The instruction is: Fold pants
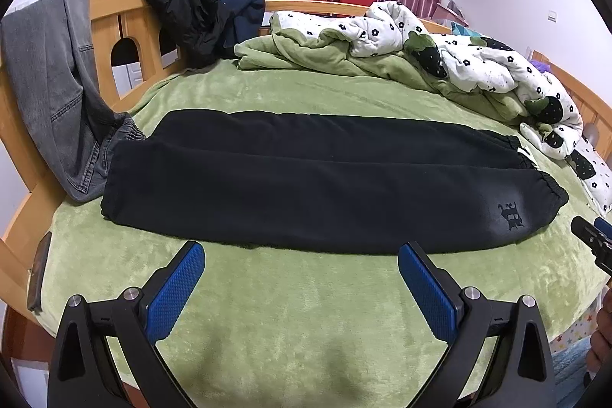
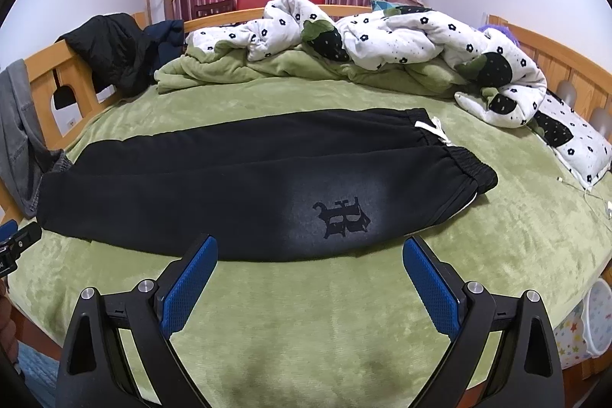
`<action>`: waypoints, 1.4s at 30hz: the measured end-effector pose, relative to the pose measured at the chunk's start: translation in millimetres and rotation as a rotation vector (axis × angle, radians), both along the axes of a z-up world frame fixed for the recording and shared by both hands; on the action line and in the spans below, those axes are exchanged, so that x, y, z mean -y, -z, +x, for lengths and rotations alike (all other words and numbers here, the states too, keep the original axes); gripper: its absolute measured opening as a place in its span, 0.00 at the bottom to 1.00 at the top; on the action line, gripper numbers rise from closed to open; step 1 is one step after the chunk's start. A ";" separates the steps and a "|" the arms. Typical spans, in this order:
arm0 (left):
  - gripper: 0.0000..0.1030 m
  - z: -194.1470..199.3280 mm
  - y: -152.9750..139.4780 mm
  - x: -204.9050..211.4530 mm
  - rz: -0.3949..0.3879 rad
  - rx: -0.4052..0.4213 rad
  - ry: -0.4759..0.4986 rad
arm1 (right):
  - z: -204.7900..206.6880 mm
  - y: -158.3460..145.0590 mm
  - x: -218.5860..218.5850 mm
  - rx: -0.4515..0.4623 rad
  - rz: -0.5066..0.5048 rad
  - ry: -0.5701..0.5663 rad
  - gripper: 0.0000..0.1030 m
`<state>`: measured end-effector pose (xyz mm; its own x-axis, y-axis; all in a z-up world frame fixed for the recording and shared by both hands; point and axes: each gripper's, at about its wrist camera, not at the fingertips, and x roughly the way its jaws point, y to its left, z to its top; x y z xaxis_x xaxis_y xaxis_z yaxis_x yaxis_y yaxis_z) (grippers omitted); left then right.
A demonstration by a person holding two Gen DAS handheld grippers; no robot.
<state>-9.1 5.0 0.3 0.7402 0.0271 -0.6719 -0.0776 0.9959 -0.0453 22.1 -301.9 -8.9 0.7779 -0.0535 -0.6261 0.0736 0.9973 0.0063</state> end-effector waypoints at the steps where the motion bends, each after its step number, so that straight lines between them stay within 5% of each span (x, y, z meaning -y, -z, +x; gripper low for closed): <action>1: 0.99 -0.1 0.2 -0.2 -0.001 0.001 0.001 | -0.4 0.0 -0.4 0.001 -0.002 -0.001 0.94; 42: 0.99 -0.2 -0.1 -7.4 -0.018 0.007 -0.013 | 0.3 0.3 0.5 0.008 0.004 0.004 0.94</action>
<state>-9.3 12.3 0.3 0.7442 0.0245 -0.6675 -0.0900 0.9939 -0.0638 22.4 -302.4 -9.2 0.7826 -0.0539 -0.6202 0.0772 0.9970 0.0107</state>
